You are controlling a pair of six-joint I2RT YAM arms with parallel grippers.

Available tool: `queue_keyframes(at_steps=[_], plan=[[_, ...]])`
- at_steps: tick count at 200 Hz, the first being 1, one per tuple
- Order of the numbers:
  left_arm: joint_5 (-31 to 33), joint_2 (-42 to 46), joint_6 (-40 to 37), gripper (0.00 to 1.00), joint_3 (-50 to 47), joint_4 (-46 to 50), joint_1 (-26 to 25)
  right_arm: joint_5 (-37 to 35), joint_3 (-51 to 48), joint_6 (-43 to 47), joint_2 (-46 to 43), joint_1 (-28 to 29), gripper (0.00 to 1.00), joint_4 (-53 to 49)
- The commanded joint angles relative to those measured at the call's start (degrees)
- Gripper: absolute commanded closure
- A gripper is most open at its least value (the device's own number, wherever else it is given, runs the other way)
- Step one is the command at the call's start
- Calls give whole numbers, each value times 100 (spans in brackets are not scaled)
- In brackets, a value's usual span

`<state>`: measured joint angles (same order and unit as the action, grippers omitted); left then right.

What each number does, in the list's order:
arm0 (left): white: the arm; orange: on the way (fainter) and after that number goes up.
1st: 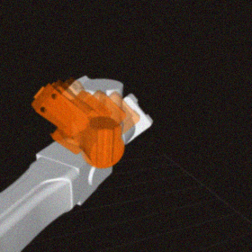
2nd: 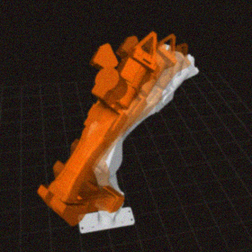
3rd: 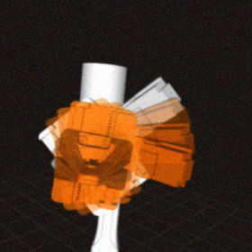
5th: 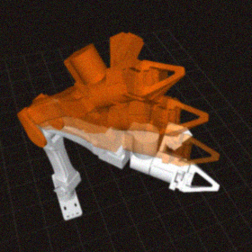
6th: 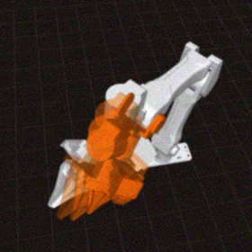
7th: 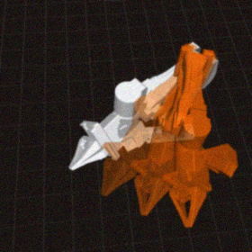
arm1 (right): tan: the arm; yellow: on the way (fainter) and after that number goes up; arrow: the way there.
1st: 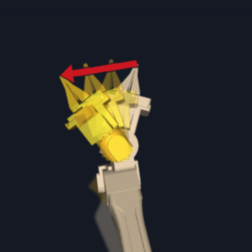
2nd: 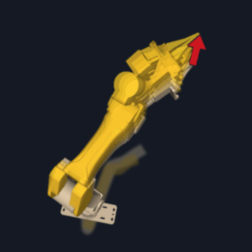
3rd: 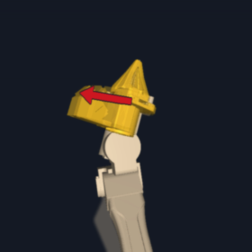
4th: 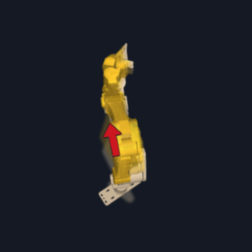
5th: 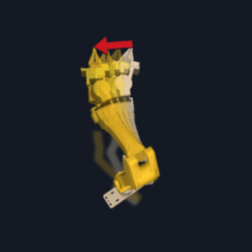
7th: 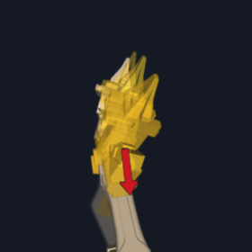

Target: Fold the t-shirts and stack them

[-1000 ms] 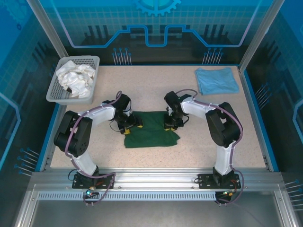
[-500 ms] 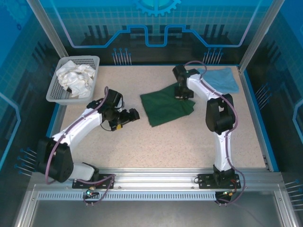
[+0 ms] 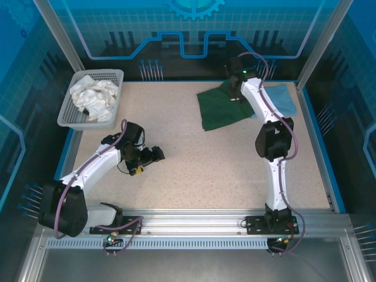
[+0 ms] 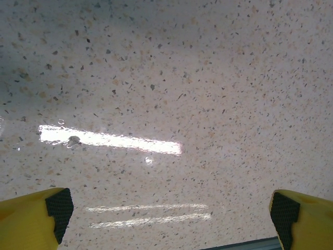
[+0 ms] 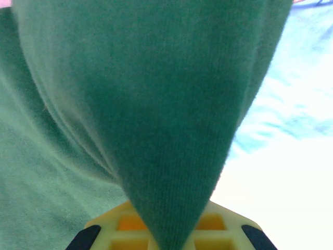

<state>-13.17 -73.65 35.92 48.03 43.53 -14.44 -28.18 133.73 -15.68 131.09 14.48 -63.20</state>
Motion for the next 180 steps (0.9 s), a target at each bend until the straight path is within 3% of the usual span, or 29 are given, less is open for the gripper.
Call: queue_keyframes(at_steps=[1,36,180], plan=[[-81,111,-111,1,-119,231,95,-223,466,372,-67,-366,100,-92],[-89,-39,-129,1,-79,262,143,48,975,702,-61,-615,100,-310],[-46,-438,-80,1,-37,331,143,777,1167,1288,-117,-1570,100,-414]])
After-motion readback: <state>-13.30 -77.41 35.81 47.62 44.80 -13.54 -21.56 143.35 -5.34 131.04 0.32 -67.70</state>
